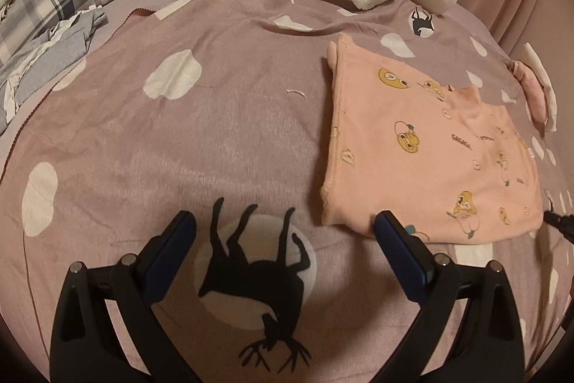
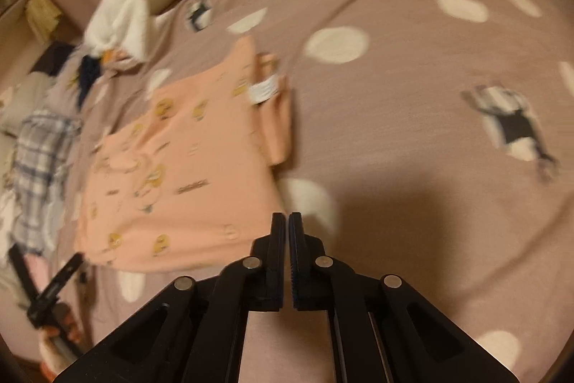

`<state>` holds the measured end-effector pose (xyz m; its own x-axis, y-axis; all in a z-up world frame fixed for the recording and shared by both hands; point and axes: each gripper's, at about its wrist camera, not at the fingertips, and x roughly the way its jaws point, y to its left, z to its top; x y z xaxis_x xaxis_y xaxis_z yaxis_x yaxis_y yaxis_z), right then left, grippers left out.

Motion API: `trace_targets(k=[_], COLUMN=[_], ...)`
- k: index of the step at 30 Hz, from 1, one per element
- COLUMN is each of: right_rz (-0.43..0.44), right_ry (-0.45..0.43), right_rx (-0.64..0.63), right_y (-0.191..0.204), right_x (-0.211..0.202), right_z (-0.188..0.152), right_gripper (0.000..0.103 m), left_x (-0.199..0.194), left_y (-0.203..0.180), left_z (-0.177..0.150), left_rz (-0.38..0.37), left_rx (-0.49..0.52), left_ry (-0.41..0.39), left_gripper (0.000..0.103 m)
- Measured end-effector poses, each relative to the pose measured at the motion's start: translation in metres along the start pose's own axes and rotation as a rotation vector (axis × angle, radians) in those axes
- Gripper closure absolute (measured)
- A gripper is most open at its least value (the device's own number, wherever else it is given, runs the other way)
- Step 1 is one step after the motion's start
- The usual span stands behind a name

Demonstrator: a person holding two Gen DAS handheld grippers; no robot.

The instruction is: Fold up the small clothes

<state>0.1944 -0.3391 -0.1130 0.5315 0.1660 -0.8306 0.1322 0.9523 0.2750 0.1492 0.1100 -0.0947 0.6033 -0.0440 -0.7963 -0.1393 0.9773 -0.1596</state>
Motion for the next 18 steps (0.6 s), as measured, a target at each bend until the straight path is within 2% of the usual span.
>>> trace_targets(k=[1,3,7,8,10,11,12,16,18], right_rz=[-0.043,0.002,0.035,0.034,0.045,0.058,0.080,0.192,0.209], right_ry=[0.014,0.051,0.026,0.025,0.041,0.044,0.039,0.053,0.055], right_rx=[0.008,0.036,0.049,0.049,0.070,0.089,0.112,0.187,0.194], right_y=[-0.004,-0.011,-0.016,-0.016,-0.017,-0.018,-0.016,-0.012,-0.006], right_x=[-0.002,-0.006,-0.018,-0.018,-0.016,-0.015,-0.013,-0.009,-0.007], right_z=[-0.002,-0.009,-0.023,-0.025,-0.031,-0.033,-0.036,-0.047,-0.051], right_gripper=[0.102,0.101,0.097,0.093,0.070,0.051,0.045,0.042,0.034], left_x=[-0.001,-0.004,-0.015,-0.019,-0.023,-0.025,-0.026,-0.030,-0.031], left_y=[-0.001,-0.003,-0.011,-0.014,-0.019,-0.022,-0.023,-0.027,-0.028], left_z=[0.000,0.002,0.001,-0.001,-0.003,-0.005,-0.006,-0.018,-0.025], left_rz=[-0.007,-0.020,-0.023,-0.021,-0.032,-0.041,-0.042,-0.067,-0.105], left_rx=[-0.003,-0.013,-0.015,-0.010,-0.002,0.003,0.005,0.028,0.035], left_ry=[0.001,-0.008,-0.044,-0.053,-0.060,-0.063,-0.062,-0.036,-0.028], left_gripper=[0.003,0.003,0.003,0.003,0.003,0.003,0.003,0.002,0.002])
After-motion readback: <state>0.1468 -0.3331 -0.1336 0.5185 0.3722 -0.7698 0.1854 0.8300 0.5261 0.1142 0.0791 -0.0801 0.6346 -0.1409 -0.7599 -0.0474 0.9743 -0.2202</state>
